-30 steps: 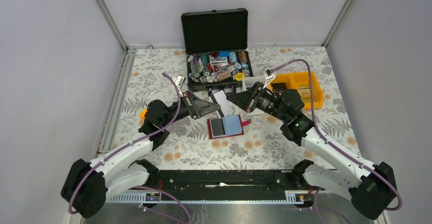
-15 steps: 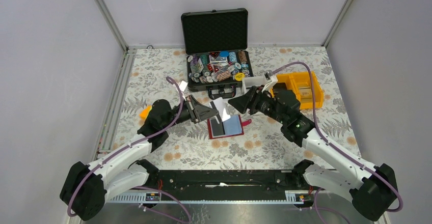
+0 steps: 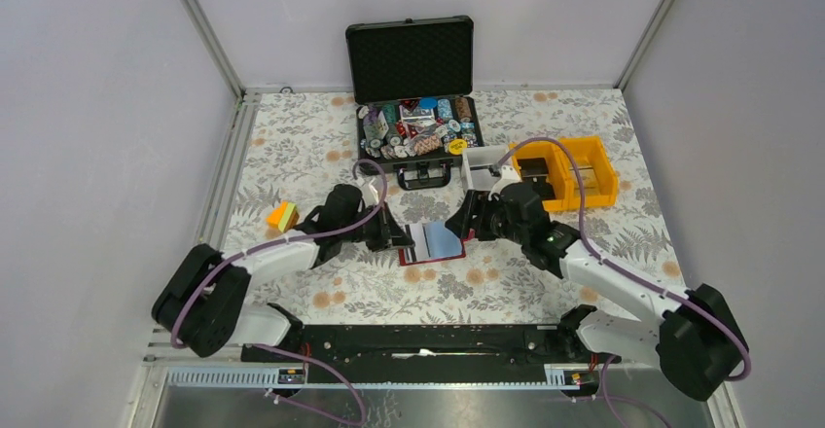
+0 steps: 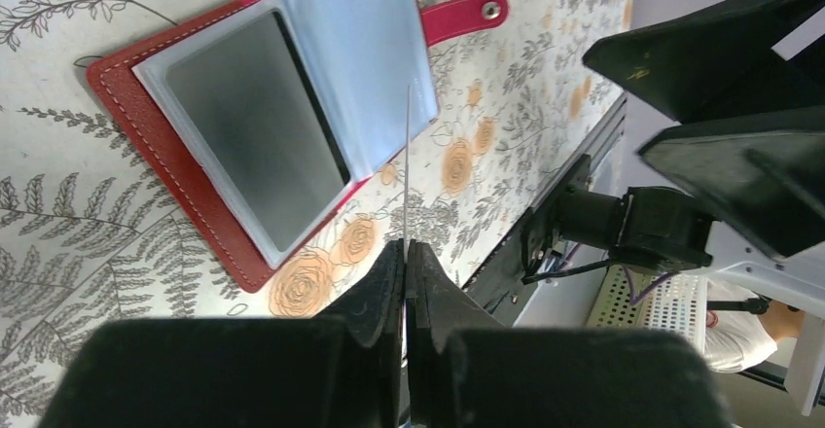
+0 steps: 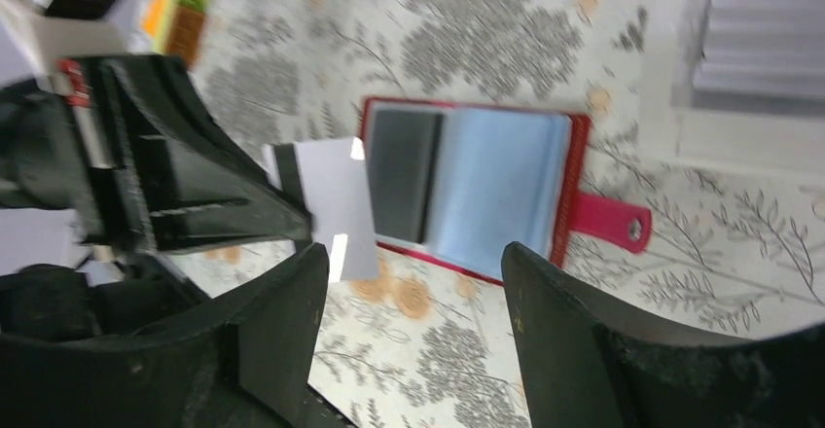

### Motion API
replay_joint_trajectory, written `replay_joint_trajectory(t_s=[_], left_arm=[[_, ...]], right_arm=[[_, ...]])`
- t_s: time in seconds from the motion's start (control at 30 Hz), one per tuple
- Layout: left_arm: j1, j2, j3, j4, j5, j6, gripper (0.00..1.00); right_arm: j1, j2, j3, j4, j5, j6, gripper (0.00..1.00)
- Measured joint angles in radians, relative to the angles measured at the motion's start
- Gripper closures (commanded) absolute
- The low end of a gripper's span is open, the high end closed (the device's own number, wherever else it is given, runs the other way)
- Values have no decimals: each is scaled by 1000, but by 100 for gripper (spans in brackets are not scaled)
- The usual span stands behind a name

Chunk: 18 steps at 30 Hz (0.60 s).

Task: Put the credit cards into the card holder
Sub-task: Insert the credit card into the card holder.

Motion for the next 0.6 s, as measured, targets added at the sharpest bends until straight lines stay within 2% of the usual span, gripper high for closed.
replay_joint_trajectory(t_s=[0.3, 0.6], left_arm=[[10, 190, 37, 63, 46, 14, 100], [33, 278, 48, 135, 90, 10, 100]], right_arm=[[0, 126, -55, 16, 0, -5, 41], [0, 182, -56, 43, 1, -16, 45]])
